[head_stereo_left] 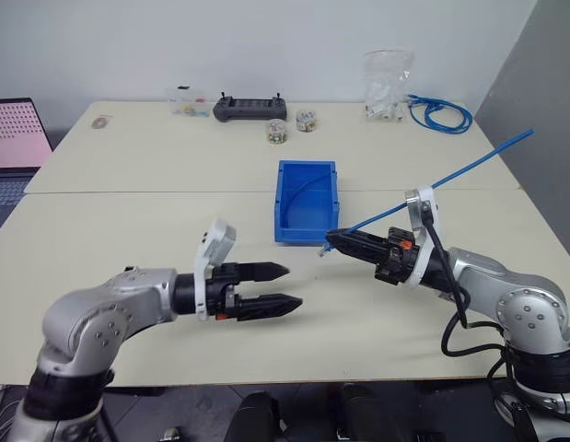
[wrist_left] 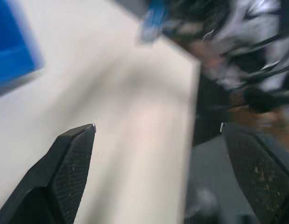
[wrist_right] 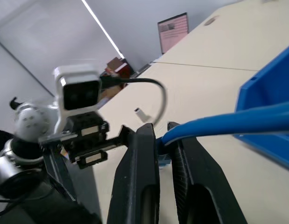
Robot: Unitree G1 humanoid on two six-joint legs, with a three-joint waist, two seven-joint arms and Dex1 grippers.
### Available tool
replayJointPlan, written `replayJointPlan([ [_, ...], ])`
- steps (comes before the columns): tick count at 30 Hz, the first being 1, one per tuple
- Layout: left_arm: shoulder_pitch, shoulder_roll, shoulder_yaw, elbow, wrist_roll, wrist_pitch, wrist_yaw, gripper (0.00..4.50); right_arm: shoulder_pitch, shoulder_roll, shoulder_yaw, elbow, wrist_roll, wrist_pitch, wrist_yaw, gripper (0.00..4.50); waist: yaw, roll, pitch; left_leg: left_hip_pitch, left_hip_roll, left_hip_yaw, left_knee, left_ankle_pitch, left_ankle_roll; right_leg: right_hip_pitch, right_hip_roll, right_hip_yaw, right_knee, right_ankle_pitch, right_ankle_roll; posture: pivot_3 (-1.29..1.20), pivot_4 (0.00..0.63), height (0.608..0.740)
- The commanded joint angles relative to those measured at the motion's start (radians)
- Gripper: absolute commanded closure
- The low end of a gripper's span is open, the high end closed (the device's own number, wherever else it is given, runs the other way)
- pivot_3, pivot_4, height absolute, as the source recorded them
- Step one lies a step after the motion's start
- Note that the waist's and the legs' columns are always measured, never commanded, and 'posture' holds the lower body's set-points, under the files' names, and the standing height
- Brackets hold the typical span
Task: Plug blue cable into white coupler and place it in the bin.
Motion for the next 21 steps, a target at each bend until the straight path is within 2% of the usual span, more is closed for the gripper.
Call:
replayJointPlan([
  [1, 0.159, -0.093, 0.083, -0.085, 0.222, -0.222, 0.209, 0.00, -0.007, 0.020, 0.033, -0.018, -0.072, -0.041, 0.056, 4.41, 0.004, 0.000, 0.000, 0.000, 0.000, 0.001, 0.000, 0.000, 0.000, 0.000, 0.000, 0.001, -0.001, 0.000, 0.000, 0.00, 0.150, 0.740],
  [5, 0.381, -0.166, 0.116, -0.129, 0.389, -0.367, 0.326, 0.00, -0.001, 0.041, 0.055, -0.011, -0.109, -0.044, 0.087, 4.42, 0.002, 0.000, 0.000, -0.002, 0.000, 0.001, 0.000, 0.000, 0.000, -0.002, -0.001, 0.001, -0.002, 0.000, 0.000, 0.00, 0.150, 0.740],
  [8, 0.499, -0.231, 0.173, -0.116, 0.424, -0.422, 0.379, 0.00, -0.011, 0.051, 0.069, 0.006, -0.138, -0.044, 0.115, 4.42, 0.006, 0.000, 0.000, -0.005, 0.000, 0.001, 0.000, 0.000, 0.000, -0.005, -0.001, 0.000, -0.002, 0.003, -0.004, 0.00, 0.150, 0.740],
  [13, 0.593, -0.296, 0.307, -0.043, 0.407, -0.458, 0.418, 0.00, -0.035, 0.067, 0.079, 0.036, -0.177, -0.047, 0.152, 4.42, 0.020, 0.000, 0.000, -0.008, 0.000, -0.001, 0.002, 0.000, 0.000, -0.006, -0.001, -0.002, -0.001, 0.000, 0.000, 0.00, 0.150, 0.740],
  [16, 0.578, -0.274, 0.384, 0.037, 0.377, -0.456, 0.396, 0.00, -0.043, 0.078, 0.084, 0.047, -0.198, -0.047, 0.169, 4.42, 0.021, 0.000, 0.000, -0.008, 0.000, -0.001, 0.002, 0.000, 0.000, -0.006, -0.001, -0.002, -0.001, 0.000, 0.000, 0.00, 0.150, 0.740],
  [19, 0.534, -0.210, 0.433, 0.111, 0.317, -0.409, 0.328, 0.00, -0.048, 0.091, 0.086, 0.051, -0.212, -0.044, 0.180, 4.42, 0.022, 0.000, 0.000, -0.008, 0.000, -0.001, 0.002, 0.000, 0.000, -0.007, -0.001, -0.003, -0.001, 0.000, 0.000, 0.00, 0.150, 0.740],
  [21, 0.490, -0.147, 0.435, 0.167, 0.333, -0.409, 0.297, 0.00, -0.050, 0.099, 0.089, 0.050, -0.216, -0.040, 0.182, 4.42, 0.022, -0.001, 0.000, -0.008, 0.000, -0.001, 0.002, 0.000, 0.000, -0.007, -0.001, -0.003, -0.001, 0.000, 0.000, 0.00, 0.150, 0.740],
])
